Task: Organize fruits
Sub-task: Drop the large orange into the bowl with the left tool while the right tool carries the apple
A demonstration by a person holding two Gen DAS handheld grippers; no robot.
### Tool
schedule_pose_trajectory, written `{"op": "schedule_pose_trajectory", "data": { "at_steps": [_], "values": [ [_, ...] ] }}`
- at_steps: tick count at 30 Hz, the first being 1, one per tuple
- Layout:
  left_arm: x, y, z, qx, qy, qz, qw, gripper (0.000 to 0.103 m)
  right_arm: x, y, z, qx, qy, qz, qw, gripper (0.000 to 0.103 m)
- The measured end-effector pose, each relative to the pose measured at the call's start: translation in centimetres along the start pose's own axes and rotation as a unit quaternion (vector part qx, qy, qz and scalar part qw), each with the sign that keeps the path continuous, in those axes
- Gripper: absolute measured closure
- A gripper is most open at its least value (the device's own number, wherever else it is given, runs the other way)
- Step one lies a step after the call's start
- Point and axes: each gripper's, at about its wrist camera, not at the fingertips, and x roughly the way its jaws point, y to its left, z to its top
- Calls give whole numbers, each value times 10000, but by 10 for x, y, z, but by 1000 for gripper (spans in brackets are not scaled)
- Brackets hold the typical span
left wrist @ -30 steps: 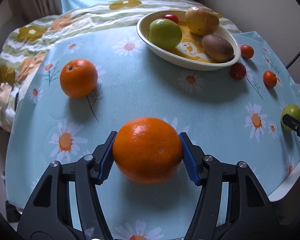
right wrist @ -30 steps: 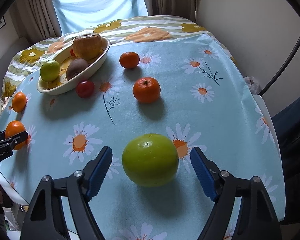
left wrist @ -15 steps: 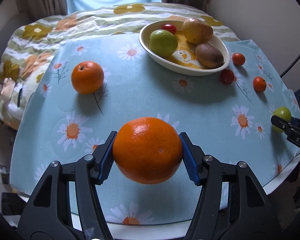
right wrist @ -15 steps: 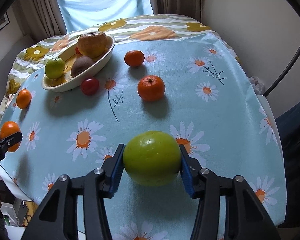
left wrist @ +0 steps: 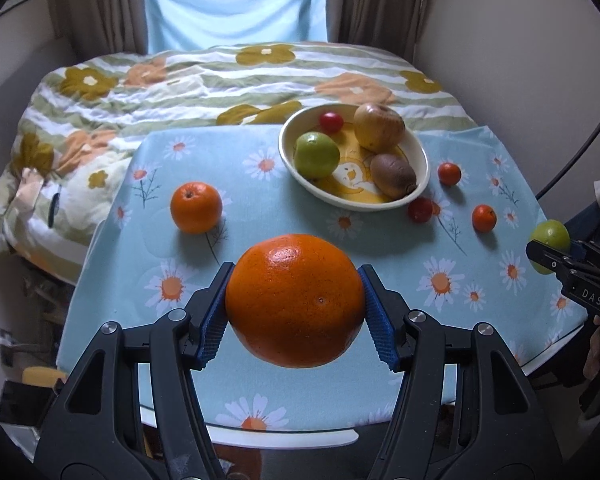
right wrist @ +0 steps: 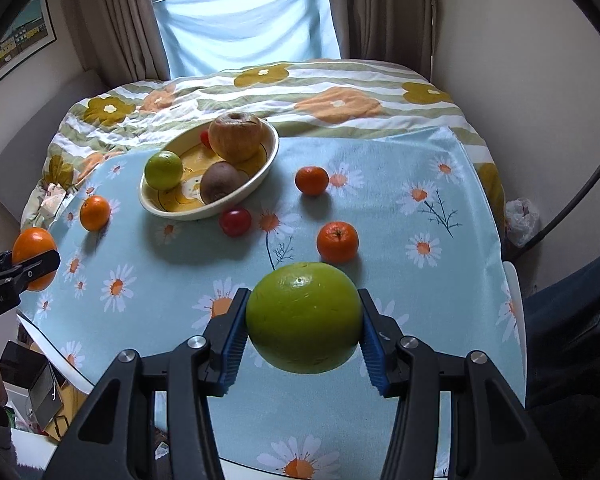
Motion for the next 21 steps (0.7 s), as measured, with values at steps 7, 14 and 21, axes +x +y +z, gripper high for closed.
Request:
{"op": "schedule_pose_trajectory", "data": {
  "at_steps": [7, 14, 21],
  "values": [
    [-17, -9, 30, 49, -341, 2, 9994, 38, -13, 11, 30, -218, -189, 234, 9993, 56],
    [-5, -6, 65, 193, -453, -162, 9987, 38, -9, 27, 55, -294, -278, 325, 9987, 56],
    [25, 5, 101, 366, -382, -349, 9980, 38, 6, 49, 77, -312, -225, 366, 9986, 56]
  ]
}}
